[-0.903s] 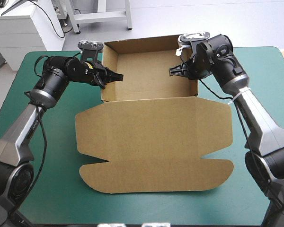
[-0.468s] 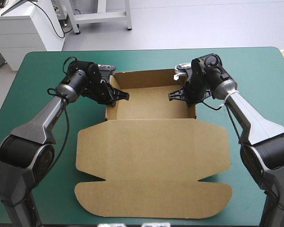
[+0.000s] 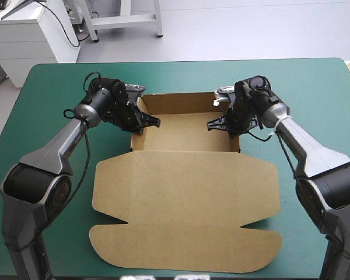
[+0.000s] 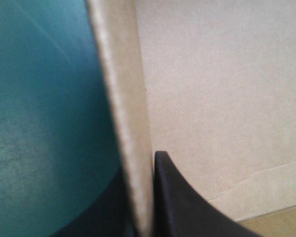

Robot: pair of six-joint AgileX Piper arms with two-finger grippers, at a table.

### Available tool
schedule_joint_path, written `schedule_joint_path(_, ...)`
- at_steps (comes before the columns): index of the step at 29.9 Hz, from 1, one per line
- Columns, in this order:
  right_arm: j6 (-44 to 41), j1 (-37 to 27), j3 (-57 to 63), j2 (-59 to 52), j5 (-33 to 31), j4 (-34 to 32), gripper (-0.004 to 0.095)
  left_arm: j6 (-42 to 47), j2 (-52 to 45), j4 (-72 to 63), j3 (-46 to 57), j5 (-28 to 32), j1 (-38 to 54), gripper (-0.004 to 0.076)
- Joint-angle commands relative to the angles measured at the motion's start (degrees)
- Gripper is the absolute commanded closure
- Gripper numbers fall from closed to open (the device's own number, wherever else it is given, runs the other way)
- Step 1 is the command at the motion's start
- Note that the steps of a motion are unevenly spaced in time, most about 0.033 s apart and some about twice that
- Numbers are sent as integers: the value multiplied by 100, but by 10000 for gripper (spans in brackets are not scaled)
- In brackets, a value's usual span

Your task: Fold the box

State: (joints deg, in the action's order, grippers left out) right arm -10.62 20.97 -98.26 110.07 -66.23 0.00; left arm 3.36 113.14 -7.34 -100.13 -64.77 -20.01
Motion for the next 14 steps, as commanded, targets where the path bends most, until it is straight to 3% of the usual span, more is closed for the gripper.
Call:
schedule_joint_path(1, 347, -26, -151, -320, 228, -219, 928, -336, -327, 77, -141, 69, -5, 703)
schedule_joint_path(5, 439, -26, -151, -320, 226, -206, 902, -336, -327, 63, -141, -72, -5, 598)
schedule_joint_path(7, 548, -26, -151, -320, 96, -168, 844, -336, -327, 35, -141, -183, -5, 521)
schedule_joint_path(12, 634, -26, -151, -320, 57, -178, 535, -336, -327, 72, -141, -209, -5, 301)
schedule_joint_path(14, 649, -26, -151, -320, 69, -178, 412, -336, -327, 72, -141, -196, -5, 256)
